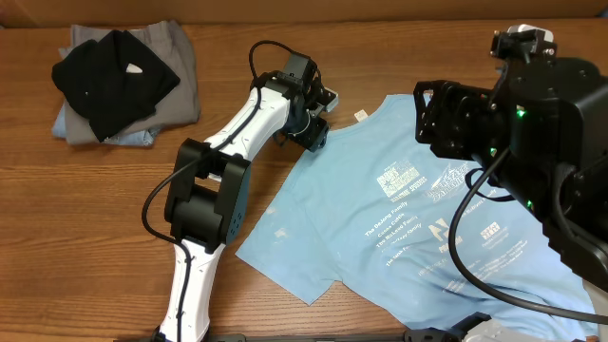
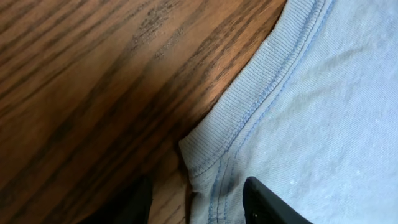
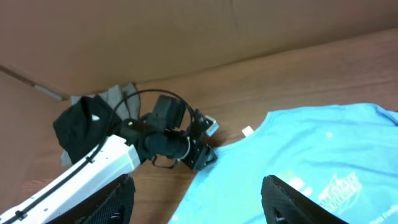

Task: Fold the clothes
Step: 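Drag the light-blue T-shirt with the right gripper to table center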

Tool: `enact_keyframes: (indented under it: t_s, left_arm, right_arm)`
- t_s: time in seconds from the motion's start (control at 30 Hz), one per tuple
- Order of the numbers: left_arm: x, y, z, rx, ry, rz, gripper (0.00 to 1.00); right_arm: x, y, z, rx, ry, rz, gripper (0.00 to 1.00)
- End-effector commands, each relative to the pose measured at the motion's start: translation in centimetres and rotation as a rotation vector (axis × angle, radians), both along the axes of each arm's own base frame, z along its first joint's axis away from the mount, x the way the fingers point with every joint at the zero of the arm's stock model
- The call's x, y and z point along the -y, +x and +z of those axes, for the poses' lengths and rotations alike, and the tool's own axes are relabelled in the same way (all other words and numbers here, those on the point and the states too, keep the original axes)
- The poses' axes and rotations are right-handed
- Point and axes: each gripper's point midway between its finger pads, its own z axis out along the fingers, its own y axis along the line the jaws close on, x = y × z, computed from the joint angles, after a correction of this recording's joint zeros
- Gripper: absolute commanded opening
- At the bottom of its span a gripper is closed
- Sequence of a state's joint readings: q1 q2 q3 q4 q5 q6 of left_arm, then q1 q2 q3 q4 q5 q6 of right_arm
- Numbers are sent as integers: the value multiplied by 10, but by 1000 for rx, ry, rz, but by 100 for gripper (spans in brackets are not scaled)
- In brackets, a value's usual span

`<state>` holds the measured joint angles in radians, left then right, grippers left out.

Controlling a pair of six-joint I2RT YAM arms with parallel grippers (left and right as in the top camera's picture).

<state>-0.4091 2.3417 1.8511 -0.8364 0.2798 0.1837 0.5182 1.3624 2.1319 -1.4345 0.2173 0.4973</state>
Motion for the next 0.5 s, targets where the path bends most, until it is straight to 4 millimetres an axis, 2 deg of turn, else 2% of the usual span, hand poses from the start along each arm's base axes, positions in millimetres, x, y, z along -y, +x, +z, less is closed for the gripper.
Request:
enact_keyframes:
  t_s: [0.0, 0.07, 0.17, 0.27, 0.37, 0.47]
  left_arm:
    - [1, -16, -31, -77, 23, -9, 41]
    - [3, -22, -37, -97, 33, -17, 29]
    - [3, -25, -40, -110, 41, -20, 4]
    - [-12, -19, -36, -107, 99, 40, 4]
    - [-45, -2, -23, -104, 174, 176, 4]
    - [-80, 16, 2, -104, 203, 285, 4]
  right_arm:
    - [6, -2, 6, 18, 0, -20, 68]
    - [6, -3, 4, 10, -5, -20, 68]
    - [7, -4, 3, 4, -9, -20, 68]
    - [10, -3, 3, 8, -17, -33, 68]
    - [16, -2, 3, 14, -39, -64, 69]
    - [21, -1, 2, 13, -51, -92, 68]
